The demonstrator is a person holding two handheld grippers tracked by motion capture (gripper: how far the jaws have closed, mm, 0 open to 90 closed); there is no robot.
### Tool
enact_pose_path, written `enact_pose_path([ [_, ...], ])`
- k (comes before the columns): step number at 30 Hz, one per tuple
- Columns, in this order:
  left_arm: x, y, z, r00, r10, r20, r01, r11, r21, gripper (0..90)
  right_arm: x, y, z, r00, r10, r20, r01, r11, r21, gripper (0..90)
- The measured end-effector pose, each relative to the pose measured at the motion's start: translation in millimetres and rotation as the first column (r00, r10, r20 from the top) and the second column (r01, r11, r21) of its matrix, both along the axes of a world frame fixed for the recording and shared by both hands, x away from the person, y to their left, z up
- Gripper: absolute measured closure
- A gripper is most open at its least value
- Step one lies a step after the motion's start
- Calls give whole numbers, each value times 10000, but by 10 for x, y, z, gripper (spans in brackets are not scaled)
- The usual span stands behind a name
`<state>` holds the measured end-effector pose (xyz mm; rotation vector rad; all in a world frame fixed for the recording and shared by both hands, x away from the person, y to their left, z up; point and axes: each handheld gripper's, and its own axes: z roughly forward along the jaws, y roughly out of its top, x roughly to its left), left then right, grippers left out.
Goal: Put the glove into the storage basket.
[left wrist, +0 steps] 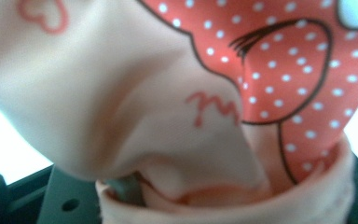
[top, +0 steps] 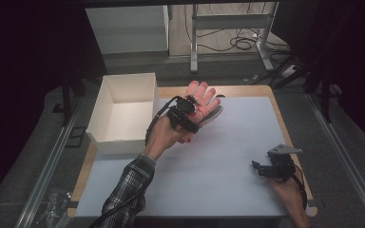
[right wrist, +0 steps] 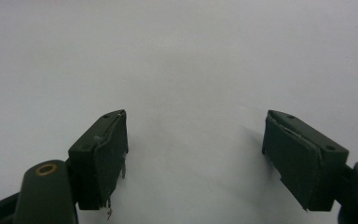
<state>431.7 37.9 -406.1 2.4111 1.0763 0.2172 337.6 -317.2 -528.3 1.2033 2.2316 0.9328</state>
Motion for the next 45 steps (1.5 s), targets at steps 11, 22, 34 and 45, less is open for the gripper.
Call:
enact_pose_path([
  [11,146,217,301,9974,712,142,-715,9973,178,393,1,-1,-1,10000,2,5,-2,10000,-7,223],
  [22,243,598,595,9831,1807,279,-1807,9835,-40,392,1,0,-1,10000,-7,-5,7,10000,7,223],
  [34,266,1117,704,9470,3187,408,-3181,9478,-206,389,2,-2,-1,10000,4,22,-4,10000,-11,223],
  [45,229,1547,621,9062,4212,367,-4206,9069,-238,385,2,-1,-1,10000,-14,17,14,10000,-8,223],
])
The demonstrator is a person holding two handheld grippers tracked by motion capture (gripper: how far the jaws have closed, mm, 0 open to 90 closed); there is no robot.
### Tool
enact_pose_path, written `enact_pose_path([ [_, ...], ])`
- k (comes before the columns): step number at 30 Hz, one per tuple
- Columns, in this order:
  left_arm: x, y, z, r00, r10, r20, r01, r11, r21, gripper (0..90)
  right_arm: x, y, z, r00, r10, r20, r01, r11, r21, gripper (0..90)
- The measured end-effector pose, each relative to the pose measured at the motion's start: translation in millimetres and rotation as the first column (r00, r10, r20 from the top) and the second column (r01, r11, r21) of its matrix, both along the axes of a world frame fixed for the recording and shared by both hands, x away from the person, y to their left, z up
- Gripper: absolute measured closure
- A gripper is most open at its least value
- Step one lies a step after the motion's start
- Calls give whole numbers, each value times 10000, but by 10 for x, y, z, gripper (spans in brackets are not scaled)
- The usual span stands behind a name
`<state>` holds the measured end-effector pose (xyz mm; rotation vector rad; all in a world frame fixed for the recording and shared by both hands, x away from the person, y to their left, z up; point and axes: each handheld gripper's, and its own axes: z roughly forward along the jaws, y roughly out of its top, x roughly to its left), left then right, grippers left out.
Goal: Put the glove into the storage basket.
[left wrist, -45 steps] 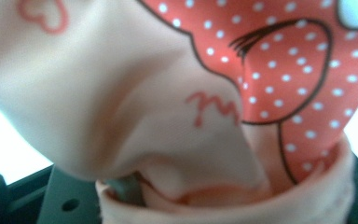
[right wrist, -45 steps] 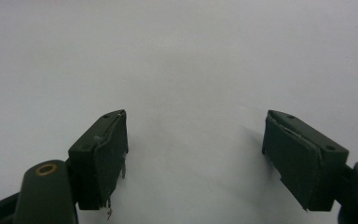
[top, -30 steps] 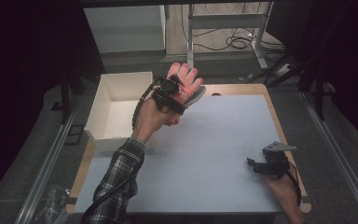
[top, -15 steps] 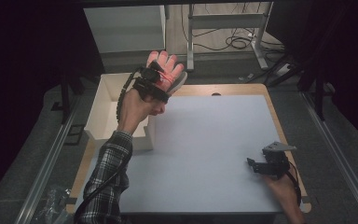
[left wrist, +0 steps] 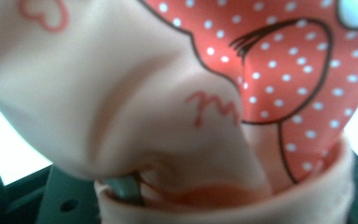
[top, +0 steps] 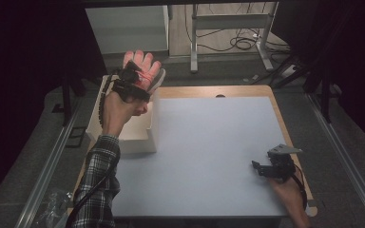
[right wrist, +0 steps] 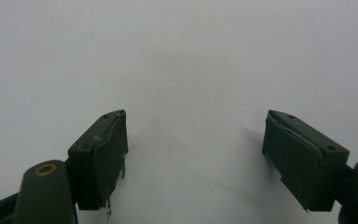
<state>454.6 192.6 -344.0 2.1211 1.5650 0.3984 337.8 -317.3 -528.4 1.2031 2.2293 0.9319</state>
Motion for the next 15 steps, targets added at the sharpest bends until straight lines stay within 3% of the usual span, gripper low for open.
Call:
enact_pose_path([
  [5,-14,212,-98,9981,612,28,-612,9981,66,383,0,0,0,10000,-1,-3,1,10000,2,222],
  [9,-3,286,-170,9964,843,-50,-842,9964,74,382,0,0,0,10000,-3,-4,3,10000,3,222],
  [15,52,319,-388,9939,1080,-202,-1081,9941,-49,380,0,0,0,10000,-4,-6,4,10000,5,222],
])
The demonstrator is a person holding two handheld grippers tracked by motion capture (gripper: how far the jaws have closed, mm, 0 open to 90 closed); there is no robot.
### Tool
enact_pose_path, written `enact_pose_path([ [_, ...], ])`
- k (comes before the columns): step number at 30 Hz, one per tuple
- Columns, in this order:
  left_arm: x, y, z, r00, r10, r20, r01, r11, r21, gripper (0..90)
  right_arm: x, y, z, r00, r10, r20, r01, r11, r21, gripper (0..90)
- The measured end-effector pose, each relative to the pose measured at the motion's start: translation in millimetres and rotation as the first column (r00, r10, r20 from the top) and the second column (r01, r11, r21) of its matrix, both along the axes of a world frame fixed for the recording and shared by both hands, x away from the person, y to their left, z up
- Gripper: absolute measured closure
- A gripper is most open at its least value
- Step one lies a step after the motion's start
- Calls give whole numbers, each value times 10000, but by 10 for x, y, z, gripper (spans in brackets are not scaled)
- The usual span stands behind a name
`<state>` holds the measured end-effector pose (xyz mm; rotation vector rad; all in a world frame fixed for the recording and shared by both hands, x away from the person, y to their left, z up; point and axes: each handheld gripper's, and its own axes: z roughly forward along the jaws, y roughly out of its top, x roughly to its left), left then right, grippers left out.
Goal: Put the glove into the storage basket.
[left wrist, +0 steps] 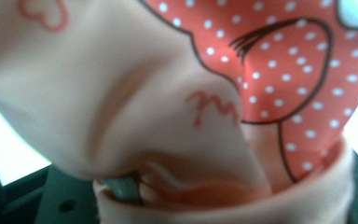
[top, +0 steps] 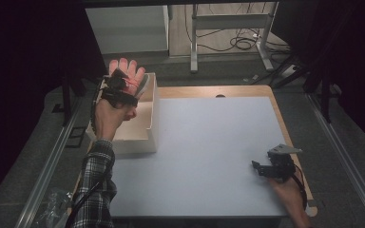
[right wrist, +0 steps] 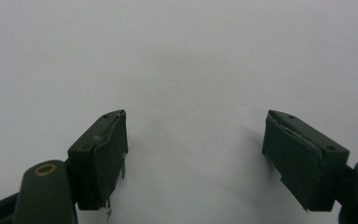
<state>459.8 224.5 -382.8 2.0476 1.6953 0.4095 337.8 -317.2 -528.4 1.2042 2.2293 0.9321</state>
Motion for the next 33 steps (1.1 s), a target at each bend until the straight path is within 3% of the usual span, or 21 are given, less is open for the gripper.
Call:
enact_pose_path([
  [12,153,-101,-576,9974,-8,-722,9,10000,12,375,0,0,0,10000,2,-1,-2,10000,7,222],
  [19,215,-141,-743,9942,2,-1073,10,9999,114,372,0,0,0,10000,0,2,0,10000,9,222],
  [26,304,-165,-892,9855,24,-1697,21,9997,263,367,0,0,0,10000,-1,4,1,10000,10,222],
  [28,347,-173,-965,9788,-12,-2048,80,9994,327,364,1,0,0,10000,0,3,0,10000,11,222],
  [33,402,-205,-1018,9717,-51,-2363,180,9985,526,356,1,0,0,10000,1,1,-1,10000,11,222],
])
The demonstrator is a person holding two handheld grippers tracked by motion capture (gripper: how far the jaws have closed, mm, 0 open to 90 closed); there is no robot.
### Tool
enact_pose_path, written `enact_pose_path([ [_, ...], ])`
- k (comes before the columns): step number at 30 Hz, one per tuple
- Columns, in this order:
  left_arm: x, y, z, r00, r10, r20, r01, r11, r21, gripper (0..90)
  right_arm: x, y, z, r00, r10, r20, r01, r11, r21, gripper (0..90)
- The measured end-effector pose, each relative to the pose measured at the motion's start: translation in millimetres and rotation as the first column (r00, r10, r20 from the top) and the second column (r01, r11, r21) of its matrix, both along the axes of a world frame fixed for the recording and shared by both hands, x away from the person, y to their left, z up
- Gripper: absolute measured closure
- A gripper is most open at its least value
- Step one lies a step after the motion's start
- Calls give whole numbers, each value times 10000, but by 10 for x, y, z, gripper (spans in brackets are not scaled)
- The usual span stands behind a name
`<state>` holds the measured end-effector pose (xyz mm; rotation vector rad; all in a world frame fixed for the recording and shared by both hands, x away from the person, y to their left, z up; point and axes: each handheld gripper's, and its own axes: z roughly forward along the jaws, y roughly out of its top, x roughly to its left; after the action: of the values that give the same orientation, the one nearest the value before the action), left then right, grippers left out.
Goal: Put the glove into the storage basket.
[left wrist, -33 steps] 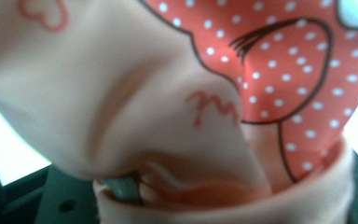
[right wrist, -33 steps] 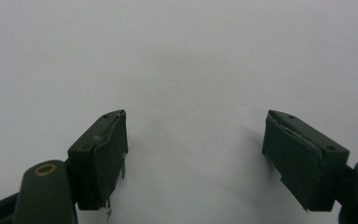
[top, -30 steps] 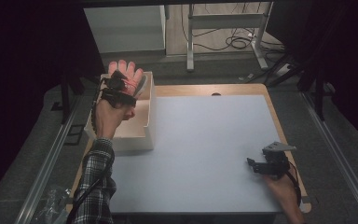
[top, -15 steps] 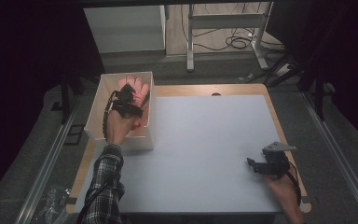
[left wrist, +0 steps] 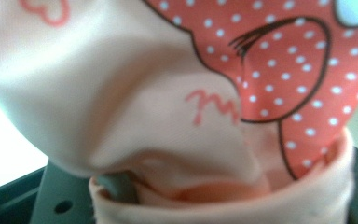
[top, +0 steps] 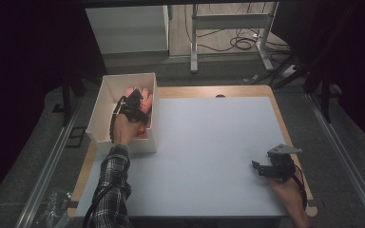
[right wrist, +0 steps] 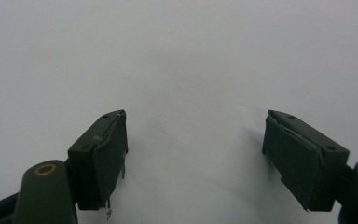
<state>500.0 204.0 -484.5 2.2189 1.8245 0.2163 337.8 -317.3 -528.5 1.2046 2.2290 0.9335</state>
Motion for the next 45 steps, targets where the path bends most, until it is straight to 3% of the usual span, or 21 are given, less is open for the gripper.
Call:
enact_pose_path([
  [2,40,-39,-47,9997,22,-247,-21,10000,26,349,0,0,0,10000,-1,2,1,10000,-1,222],
  [8,95,-79,-116,9989,126,-462,-123,9999,81,296,0,0,0,10000,-1,0,1,10000,3,222],
  [10,109,-81,-127,9971,166,-737,-164,9999,35,221,0,0,0,10000,0,-1,0,10000,3,222],
  [14,92,-57,-98,9962,96,-864,-117,9997,-233,93,0,0,0,10000,0,-1,0,10000,1,222],
  [17,69,-52,-81,9970,93,-770,-104,9998,-143,73,0,0,0,10000,-1,-1,1,10000,2,222],
  [20,36,-21,-48,9983,85,-579,-104,9994,-335,40,0,0,0,10000,0,1,0,10000,1,222],
  [24,-24,32,62,9999,143,74,-140,9989,-458,38,0,0,0,10000,1,1,-1,10000,0,222],
  [25,-24,32,62,9999,143,74,-140,9989,-458,38,0,0,0,10000,1,1,-1,10000,0,222],
  [32,-153,91,201,9955,-36,947,125,9956,-927,37,-1,0,0,10000,8,3,-8,10000,-11,222],
  [34,-164,95,211,9950,-56,998,151,9953,-953,35,-1,0,0,10000,7,3,-7,10000,-12,222],
  [39,-271,133,280,9878,-233,1540,396,9938,-1039,35,-1,0,0,10000,9,6,-9,10000,-16,222],
  [41,-282,140,286,9870,-256,1588,426,9936,-1048,35,-1,0,0,10000,8,7,-8,10000,-18,222],
  [43,-333,155,315,9803,-354,1943,578,9921,-1110,35,-1,0,0,10000,8,9,-8,10000,-19,221],
  [45,-346,159,325,9788,-361,2015,595,9920,-1111,35,-1,0,0,10000,7,9,-7,10000,-22,221],
])
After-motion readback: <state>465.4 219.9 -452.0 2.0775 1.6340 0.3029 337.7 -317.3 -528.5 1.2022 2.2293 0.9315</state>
